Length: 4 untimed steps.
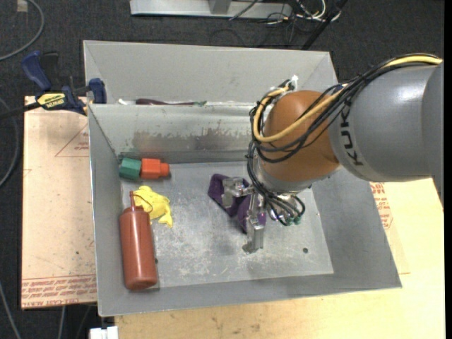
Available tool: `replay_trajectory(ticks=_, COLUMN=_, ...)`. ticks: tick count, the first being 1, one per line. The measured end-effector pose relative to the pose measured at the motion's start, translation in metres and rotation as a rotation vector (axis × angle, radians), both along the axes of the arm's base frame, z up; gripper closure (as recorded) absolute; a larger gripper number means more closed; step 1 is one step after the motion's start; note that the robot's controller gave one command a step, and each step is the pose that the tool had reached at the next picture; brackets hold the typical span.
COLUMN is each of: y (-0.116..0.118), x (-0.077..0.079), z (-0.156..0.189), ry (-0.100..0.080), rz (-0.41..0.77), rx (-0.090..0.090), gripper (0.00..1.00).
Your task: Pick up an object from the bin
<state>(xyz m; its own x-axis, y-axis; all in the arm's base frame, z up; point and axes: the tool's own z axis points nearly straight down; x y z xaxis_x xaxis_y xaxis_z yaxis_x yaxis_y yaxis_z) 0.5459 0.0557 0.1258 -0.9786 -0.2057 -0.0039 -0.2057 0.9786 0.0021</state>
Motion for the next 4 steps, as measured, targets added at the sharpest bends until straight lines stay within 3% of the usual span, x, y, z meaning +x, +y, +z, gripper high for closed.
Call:
replay_trajectory(ticks=1, y=0.003, x=-0.002, z=0.025, ry=0.012, rz=0.019, rx=-0.001, gripper=0.00)
replay_trajectory(ticks=2, y=-0.009, x=0.042, z=0.066, ry=-0.004, rz=0.135, rx=0.001, gripper=0.00)
replay_trajectory(ticks=3, y=-0.018, x=0.062, z=0.069, ry=-0.008, rz=0.343, rx=-0.001, gripper=0.00)
replay_trajectory(ticks=4, y=-0.021, x=0.057, z=0.052, ry=0.001, rz=0.171, rx=0.002, gripper=0.00)
